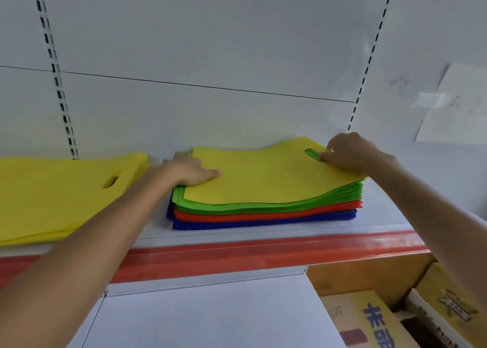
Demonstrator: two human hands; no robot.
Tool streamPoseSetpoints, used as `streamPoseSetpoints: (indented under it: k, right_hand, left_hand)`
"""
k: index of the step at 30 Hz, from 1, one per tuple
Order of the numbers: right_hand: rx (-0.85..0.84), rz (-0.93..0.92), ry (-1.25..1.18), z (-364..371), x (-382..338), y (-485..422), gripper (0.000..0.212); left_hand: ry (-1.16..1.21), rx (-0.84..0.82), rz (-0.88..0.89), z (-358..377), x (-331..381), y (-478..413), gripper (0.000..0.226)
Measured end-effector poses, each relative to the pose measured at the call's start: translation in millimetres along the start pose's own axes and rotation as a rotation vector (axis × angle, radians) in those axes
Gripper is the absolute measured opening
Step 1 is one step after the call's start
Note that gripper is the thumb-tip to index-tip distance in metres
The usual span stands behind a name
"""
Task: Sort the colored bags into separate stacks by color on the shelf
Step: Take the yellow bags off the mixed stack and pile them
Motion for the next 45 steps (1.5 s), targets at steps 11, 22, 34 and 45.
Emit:
streamPoseSetpoints:
  k: [11,22,34,45]
  right_hand:
    - [0.085,-0.026,0.007,4.2,-7.2,2.4,0.037]
    - [0.232,-0.105,-0.05,-6.6,-14.0,11.5,0.042]
    - [0.317,-0.223,-0.121,-18.8,-31.6,25.0,0.037]
    - [0.399,-0.185,-0.156,-25.8,-38.8,35.3,0.037]
  left_hand:
    - [0.033,0.062,0.053,-3.5,12.9,19.0,0.057]
    - [0.057,0.357,0.165,-27.7,18.9,40.7,0.055]
    - [1.252,0.118,-0.002,-27.6,-16.6,44.5,0.047]
    - [1.619,0.177,-0.146,-37.0,-37.7,55.1,0.058]
Point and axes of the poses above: each hand's wrist, its own y-axis away from the middle knuckle, its own z-axis out of the palm, x = y × z, the point moved 8 cm from there along -y, towards the middle knuckle, and after that the axes turned 9 degrees about -z, right-handed, at the moved point
